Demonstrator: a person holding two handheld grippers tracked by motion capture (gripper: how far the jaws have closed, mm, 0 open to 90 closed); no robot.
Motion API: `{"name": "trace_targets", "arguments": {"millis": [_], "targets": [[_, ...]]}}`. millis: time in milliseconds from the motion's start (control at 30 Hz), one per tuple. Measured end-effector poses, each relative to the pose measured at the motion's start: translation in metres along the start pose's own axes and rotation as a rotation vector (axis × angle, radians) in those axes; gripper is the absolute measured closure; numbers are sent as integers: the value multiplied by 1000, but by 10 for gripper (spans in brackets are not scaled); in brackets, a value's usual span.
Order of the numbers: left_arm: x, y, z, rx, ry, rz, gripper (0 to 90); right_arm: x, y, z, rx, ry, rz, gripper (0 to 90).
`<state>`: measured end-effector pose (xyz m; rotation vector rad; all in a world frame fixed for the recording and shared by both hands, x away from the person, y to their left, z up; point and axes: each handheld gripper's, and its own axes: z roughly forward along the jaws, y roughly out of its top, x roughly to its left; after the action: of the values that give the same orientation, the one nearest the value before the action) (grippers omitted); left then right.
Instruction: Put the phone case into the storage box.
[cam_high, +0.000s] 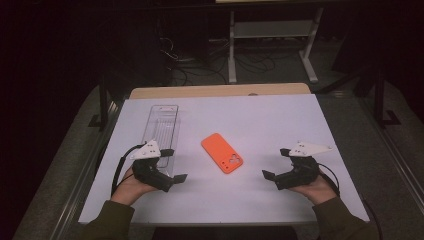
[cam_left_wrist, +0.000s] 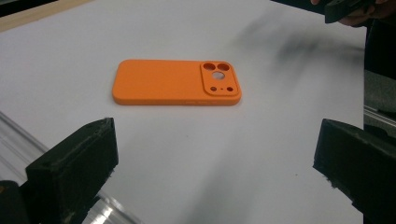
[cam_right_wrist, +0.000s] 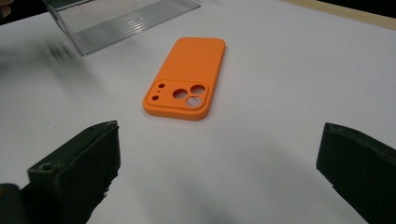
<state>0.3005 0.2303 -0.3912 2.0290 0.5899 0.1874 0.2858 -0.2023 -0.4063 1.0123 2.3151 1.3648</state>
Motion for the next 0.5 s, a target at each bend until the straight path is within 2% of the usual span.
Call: {"name": "trace_targets", "arguments": {"millis": [500], "targets": [[-10, 9, 19, 11, -33, 10, 0, -1, 7, 6, 19, -11, -1, 0]]}}
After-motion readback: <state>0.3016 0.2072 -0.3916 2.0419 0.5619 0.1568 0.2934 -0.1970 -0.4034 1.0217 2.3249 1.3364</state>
